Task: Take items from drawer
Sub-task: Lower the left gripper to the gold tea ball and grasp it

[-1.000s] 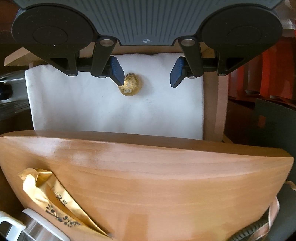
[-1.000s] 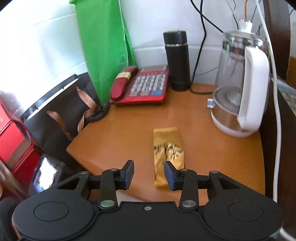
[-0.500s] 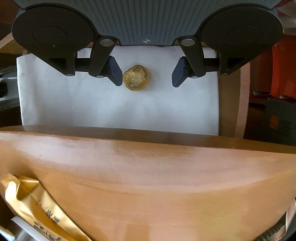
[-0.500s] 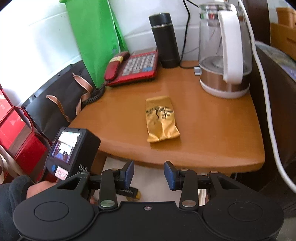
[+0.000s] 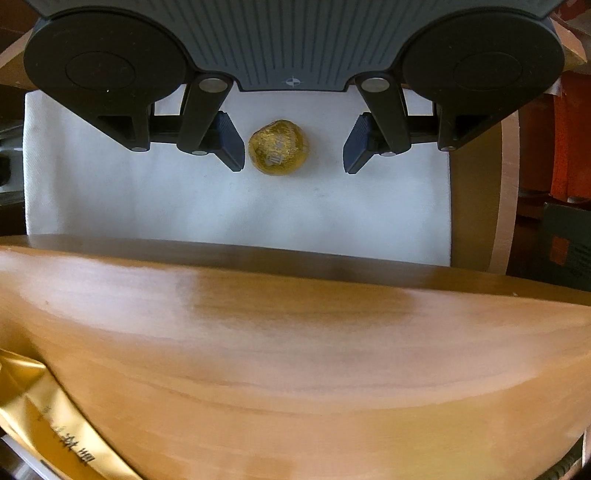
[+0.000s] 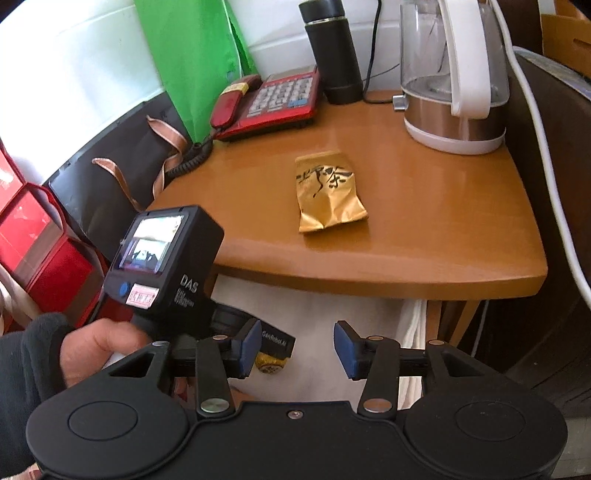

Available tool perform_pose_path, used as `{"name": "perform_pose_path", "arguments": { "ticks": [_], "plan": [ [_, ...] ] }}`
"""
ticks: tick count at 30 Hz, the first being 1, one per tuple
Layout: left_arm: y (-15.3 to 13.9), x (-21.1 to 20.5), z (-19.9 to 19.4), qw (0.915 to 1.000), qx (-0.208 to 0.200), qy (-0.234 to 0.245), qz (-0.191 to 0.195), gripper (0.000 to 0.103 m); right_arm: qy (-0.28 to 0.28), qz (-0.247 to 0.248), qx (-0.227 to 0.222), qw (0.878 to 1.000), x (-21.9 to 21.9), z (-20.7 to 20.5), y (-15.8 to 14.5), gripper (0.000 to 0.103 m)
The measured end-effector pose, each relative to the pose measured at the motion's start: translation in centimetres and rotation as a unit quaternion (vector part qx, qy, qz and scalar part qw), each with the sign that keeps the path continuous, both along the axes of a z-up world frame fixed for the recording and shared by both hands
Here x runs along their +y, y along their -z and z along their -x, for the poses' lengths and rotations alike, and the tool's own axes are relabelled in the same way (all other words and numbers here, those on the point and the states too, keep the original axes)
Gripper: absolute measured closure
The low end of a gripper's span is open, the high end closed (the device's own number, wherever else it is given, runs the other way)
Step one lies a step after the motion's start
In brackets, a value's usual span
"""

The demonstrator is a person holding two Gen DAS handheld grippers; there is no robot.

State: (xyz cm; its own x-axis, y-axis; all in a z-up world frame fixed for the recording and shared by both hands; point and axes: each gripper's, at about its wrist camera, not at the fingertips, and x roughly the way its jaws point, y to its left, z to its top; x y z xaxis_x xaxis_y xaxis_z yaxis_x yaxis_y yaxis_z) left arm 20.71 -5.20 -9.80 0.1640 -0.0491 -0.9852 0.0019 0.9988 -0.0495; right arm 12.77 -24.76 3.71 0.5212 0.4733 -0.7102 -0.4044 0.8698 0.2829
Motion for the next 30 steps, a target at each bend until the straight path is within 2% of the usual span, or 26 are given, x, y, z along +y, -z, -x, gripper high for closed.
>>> {"name": "perform_pose_path", "arguments": {
  "ticks": [12,15,21,24,30],
  "plan": [
    [-0.1,-0.3,-0.2,0.9997,0.023,-0.008,0.009,0.042,0.006,-0.003,0.005,1.0,-0.4,0.0,0.6,0.058],
    [-0.2,-0.2,-0.2,0.9994,0.029,-0.012,0.013,0.046,0.009,-0.002,0.008,1.0,-0.5,0.0,0.8,0.058],
    [-0.4,-0.4,-0.2,0.9992,0.036,-0.011,0.012,0.048,0.011,-0.005,0.011,1.0,-0.5,0.0,1.1,0.058],
    [-0.5,-0.6,-0.1,0.9992,0.037,-0.009,0.01,0.055,0.01,-0.004,0.012,1.0,-0.4,0.0,1.2,0.058],
    [-0.9,-0.7,0.1,0.999,0.04,-0.012,0.013,0.057,0.011,-0.005,0.015,1.0,-0.4,0.2,1.5,0.058]
  ]
}}
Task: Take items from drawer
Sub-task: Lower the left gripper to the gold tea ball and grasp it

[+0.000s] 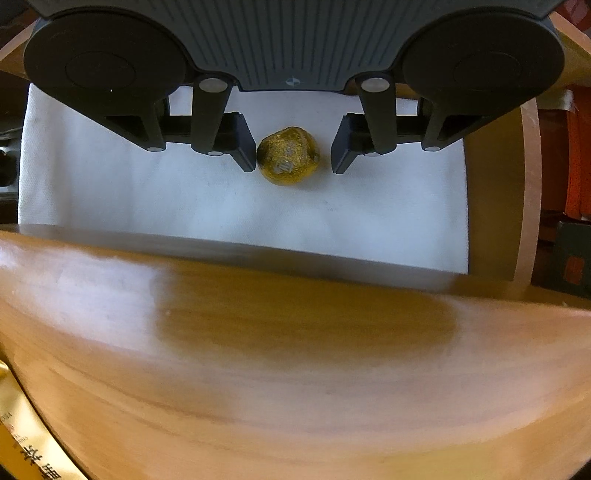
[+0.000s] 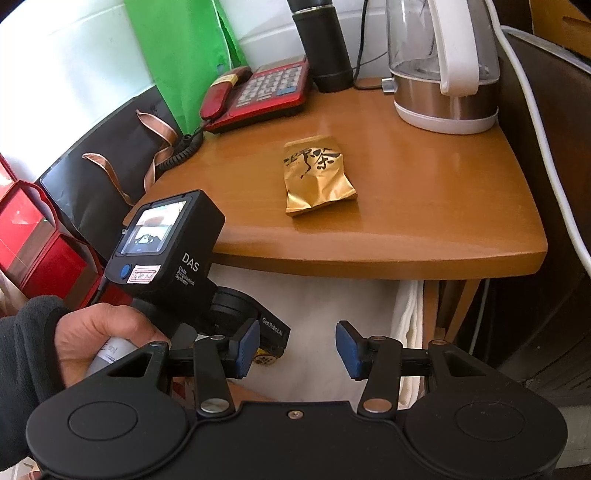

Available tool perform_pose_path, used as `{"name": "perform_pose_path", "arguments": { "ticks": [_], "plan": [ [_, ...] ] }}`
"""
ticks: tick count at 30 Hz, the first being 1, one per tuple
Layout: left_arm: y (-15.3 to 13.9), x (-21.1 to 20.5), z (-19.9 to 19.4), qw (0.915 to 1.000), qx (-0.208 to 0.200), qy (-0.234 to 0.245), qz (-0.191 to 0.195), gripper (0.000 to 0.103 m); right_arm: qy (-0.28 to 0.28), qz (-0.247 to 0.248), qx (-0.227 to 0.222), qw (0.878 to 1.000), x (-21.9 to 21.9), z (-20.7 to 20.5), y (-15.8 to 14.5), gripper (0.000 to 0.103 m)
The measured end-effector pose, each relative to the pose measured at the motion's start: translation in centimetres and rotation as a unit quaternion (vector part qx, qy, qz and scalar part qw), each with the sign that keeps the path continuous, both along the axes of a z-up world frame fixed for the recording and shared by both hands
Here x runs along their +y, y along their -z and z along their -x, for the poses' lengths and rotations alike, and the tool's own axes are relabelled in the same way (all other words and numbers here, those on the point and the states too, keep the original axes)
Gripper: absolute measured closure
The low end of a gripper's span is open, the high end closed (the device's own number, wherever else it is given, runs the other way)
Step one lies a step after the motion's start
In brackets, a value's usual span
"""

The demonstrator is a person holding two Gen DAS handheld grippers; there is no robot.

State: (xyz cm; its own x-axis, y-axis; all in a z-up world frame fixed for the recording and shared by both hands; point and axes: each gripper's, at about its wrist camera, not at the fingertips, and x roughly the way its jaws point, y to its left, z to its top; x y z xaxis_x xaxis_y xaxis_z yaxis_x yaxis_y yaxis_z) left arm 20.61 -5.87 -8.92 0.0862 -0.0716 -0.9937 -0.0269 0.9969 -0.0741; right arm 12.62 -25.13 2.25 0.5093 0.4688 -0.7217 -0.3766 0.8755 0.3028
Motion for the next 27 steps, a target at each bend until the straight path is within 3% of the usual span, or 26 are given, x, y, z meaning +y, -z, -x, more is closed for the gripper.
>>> {"name": "perform_pose_path", "arguments": {
  "ticks": [4,27],
  "plan": [
    [-0.2,0.0,0.2,1.0,0.001,-0.003,0.004,0.063,0.0,0.0,0.004,1.0,0.1,0.1,0.3,0.058],
    [-2.9,0.6,1.9,0.9993,-0.037,-0.001,0.007,0.064,0.017,0.013,0.034,0.999,1.6,0.5,2.7,0.053]
  ]
}}
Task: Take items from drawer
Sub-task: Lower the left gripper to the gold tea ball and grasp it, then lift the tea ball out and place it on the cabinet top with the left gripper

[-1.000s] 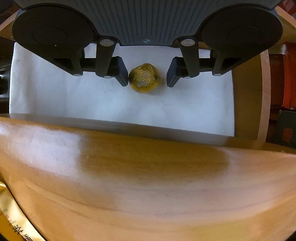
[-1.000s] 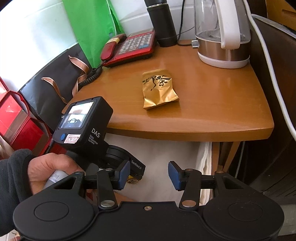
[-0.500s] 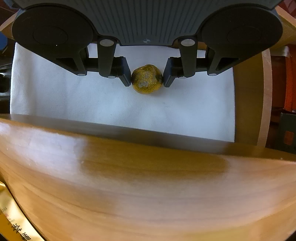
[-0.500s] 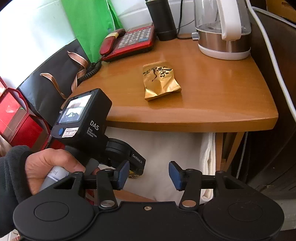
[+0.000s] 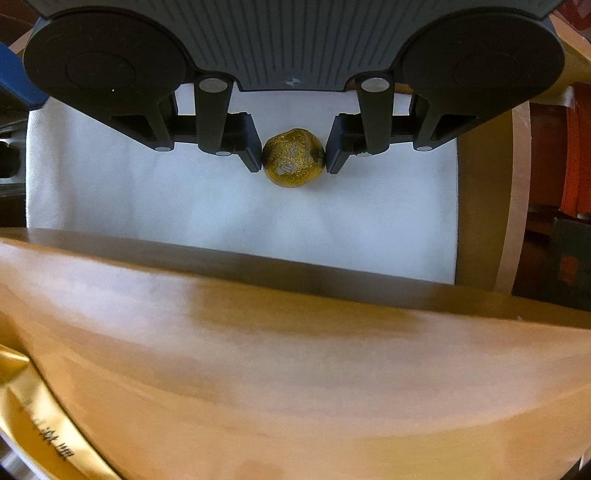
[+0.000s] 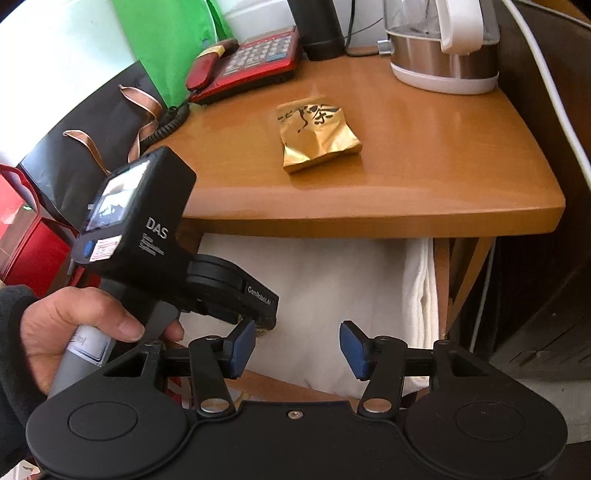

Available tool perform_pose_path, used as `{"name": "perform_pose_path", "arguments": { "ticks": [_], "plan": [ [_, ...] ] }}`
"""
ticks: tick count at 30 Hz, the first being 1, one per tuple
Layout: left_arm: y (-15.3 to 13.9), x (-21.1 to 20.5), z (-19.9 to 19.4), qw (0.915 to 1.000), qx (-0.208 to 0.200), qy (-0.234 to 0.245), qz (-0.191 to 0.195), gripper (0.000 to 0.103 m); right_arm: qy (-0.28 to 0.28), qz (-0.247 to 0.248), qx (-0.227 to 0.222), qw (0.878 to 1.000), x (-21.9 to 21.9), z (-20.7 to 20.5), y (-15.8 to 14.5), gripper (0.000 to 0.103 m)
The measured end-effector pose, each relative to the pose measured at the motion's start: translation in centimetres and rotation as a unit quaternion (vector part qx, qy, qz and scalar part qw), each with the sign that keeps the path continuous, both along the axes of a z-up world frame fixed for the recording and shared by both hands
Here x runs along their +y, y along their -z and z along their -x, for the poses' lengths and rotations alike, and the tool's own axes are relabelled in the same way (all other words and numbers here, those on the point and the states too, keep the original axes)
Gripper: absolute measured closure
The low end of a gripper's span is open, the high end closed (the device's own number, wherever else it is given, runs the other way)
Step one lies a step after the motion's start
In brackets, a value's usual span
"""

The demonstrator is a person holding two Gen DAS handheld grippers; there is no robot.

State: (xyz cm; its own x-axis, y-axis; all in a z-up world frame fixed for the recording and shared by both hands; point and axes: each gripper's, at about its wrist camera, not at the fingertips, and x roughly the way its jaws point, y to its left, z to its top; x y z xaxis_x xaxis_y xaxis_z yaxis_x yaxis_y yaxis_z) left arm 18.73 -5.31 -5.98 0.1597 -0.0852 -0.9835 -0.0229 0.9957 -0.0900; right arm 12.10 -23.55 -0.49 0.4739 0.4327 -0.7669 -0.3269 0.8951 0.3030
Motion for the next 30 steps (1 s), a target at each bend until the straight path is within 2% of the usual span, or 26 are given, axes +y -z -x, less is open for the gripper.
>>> {"name": "perform_pose_path", "arguments": {
  "ticks": [9,12,18,21,30],
  "plan": [
    [-1.5,1.5,1.3,0.9997,-0.019,-0.006,0.014,0.064,0.002,0.006,-0.001,1.0,0.5,0.2,0.3,0.051],
    [-2.3,1.7,1.7,0.9994,-0.026,-0.009,0.023,0.064,0.006,0.009,-0.004,1.0,0.7,0.2,0.3,0.048],
    [-4.3,2.2,2.9,0.9985,-0.043,-0.009,0.033,0.064,0.012,0.012,-0.006,1.0,1.0,0.4,0.3,0.048],
    [-4.1,1.8,3.8,0.998,-0.051,-0.011,0.035,0.064,0.013,0.014,-0.007,1.0,1.1,0.7,0.2,0.047],
    [-7.6,3.1,6.3,0.9963,-0.079,-0.002,0.035,0.064,0.018,0.016,-0.011,1.0,1.4,1.4,-0.4,0.047]
  ]
}}
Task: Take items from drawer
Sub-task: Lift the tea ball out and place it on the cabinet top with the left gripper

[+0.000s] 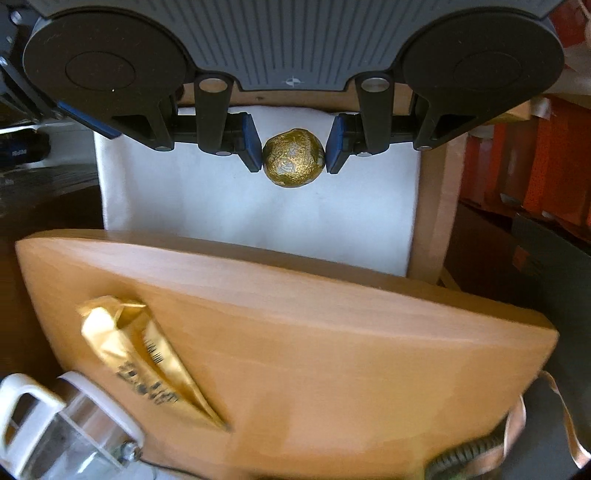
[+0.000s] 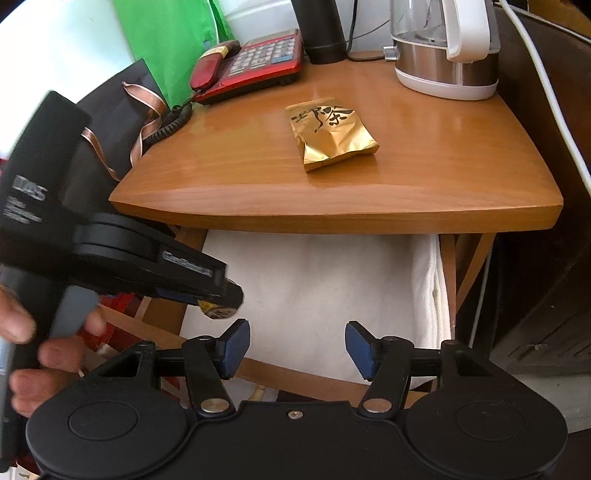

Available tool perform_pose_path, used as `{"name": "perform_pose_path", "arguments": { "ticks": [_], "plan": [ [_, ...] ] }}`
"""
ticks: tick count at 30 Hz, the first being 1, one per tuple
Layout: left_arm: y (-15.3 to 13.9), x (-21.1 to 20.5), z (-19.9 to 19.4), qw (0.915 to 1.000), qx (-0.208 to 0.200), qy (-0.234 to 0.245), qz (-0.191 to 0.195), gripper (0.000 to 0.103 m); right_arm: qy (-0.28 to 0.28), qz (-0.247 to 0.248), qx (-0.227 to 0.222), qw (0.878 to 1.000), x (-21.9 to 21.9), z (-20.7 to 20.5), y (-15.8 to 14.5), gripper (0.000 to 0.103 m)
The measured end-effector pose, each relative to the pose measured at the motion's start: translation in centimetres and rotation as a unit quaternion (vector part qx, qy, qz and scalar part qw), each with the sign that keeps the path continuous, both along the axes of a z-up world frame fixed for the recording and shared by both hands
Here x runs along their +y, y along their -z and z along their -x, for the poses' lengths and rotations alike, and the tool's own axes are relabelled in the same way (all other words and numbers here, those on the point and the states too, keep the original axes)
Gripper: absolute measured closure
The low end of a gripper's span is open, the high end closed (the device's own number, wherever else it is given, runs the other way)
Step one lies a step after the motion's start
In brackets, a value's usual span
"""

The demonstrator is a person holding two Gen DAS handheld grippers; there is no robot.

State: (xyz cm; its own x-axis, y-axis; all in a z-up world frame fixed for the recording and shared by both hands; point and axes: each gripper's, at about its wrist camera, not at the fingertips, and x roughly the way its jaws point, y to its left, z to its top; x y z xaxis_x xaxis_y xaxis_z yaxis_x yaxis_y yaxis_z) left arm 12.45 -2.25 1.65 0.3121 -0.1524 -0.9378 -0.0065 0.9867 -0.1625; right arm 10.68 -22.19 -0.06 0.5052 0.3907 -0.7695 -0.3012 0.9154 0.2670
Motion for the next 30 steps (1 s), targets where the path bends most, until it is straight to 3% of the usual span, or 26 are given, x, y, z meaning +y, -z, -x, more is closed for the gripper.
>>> {"name": "perform_pose_path", "arguments": {
  "ticks": [2,4,7,9,15,23,30],
  "plan": [
    [-1.5,0.5,-0.5,0.9999,-0.008,0.006,0.001,0.064,0.002,0.0,0.0,1.0,0.0,0.1,-0.1,0.047],
    [-0.1,-0.6,0.4,0.9998,-0.017,0.007,0.005,0.064,0.002,-0.001,-0.002,1.0,0.1,0.3,-0.4,0.047],
    [-0.2,1.3,-5.0,0.9994,-0.033,0.009,0.009,0.064,0.0,-0.001,-0.006,1.0,0.3,0.5,-0.8,0.047],
    [0.6,1.1,-4.6,0.9989,-0.045,0.009,0.013,0.064,0.0,-0.001,-0.008,1.0,0.4,0.6,-1.0,0.047],
    [-1.2,1.4,-5.4,0.9968,-0.077,0.007,0.02,0.064,-0.002,0.0,-0.01,1.0,0.6,0.5,-1.2,0.047],
    [-2.3,0.8,-9.2,0.9925,-0.122,-0.002,0.013,0.064,0.0,-0.001,-0.001,1.0,0.4,0.0,-0.6,0.047],
    [-2.1,0.3,-12.3,0.9903,-0.136,-0.013,0.021,0.064,0.001,-0.008,0.002,1.0,0.3,-0.4,-0.1,0.046]
  ]
}}
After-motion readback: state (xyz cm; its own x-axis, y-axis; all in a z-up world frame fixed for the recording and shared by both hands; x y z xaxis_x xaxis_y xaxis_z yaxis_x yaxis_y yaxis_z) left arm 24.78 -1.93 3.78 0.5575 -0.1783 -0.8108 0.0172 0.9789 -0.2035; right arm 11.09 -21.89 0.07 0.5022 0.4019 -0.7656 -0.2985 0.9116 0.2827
